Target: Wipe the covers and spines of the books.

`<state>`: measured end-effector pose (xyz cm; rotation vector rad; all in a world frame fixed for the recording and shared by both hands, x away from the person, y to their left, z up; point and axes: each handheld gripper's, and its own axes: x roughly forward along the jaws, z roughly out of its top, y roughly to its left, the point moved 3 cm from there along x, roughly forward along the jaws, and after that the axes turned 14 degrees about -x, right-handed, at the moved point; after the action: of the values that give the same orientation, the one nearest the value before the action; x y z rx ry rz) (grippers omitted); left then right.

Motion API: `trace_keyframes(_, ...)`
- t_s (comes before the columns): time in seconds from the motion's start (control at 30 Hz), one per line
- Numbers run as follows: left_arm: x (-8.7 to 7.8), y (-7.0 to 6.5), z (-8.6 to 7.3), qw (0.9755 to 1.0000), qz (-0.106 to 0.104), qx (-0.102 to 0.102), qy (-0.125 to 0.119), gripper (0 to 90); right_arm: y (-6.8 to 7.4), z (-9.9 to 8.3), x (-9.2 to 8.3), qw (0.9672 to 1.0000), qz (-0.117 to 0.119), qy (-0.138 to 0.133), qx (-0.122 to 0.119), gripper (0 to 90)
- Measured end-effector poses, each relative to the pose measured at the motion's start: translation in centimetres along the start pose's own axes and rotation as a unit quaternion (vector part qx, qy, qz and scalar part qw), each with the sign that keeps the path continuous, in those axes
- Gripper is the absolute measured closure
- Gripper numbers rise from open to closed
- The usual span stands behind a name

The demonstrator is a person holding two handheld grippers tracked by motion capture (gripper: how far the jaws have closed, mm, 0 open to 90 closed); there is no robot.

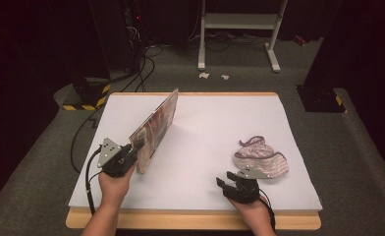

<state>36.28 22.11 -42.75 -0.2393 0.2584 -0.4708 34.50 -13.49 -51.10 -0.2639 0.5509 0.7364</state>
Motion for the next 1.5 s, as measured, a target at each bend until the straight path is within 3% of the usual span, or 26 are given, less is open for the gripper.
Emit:
trace_keyframes(0.4,1.6,-3.7,-2.1,0.9975,-0.058,0.002,0.041,84.1,-0.2,-0.1,0.0,1.0,0.005,0.002,-0.002,50.5)
trace_keyframes(0.5,1.8,-4.5,-2.4,0.9961,-0.074,-0.001,0.048,84.1,-0.2,-0.2,0.1,1.0,0.007,0.004,-0.002,50.5)
trace_keyframes(0.6,2.1,-4.9,-2.8,0.9937,-0.094,-0.018,0.058,84.1,-0.2,-0.2,0.2,1.0,0.006,0.005,-0.002,50.5)
trace_keyframes(0.7,2.4,-5.4,-3.4,0.9922,-0.103,-0.015,0.068,84.1,-0.2,-0.2,0.2,1.0,0.008,0.005,-0.004,50.5)
trace_keyframes(1.1,3.8,-6.2,-6.7,0.9839,-0.13,-0.019,0.122,83.9,-0.3,-0.2,0.1,0.9998,0.012,0.003,-0.014,47.8)
trace_keyframes(1.5,4.4,-6.2,-8.3,0.9779,-0.146,-0.029,0.146,83.7,-0.6,0.0,-0.3,0.9995,-0.004,-0.001,-0.032,45.0)
